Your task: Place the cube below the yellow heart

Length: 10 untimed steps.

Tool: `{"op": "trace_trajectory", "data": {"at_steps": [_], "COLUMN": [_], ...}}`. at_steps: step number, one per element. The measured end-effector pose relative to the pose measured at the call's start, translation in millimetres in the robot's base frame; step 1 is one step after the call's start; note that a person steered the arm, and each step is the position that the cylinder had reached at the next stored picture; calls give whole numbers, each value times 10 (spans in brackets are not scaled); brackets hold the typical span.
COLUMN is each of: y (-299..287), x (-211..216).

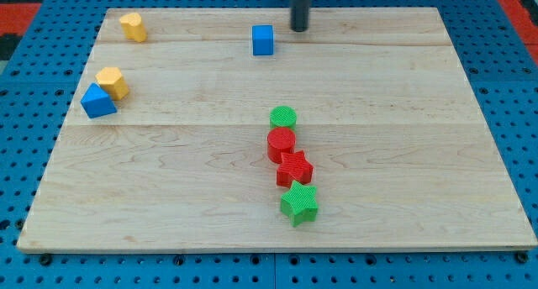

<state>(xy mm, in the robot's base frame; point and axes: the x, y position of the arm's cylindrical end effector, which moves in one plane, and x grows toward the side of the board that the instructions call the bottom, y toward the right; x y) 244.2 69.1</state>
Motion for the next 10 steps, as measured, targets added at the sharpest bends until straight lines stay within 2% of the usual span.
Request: {"op": "trace_trajectory", "data": {"at_steps": [1, 3, 5, 8, 10], "y": [-211, -1633, -1058, -2499, -2500], "x": [138, 154, 303, 419, 379]}}
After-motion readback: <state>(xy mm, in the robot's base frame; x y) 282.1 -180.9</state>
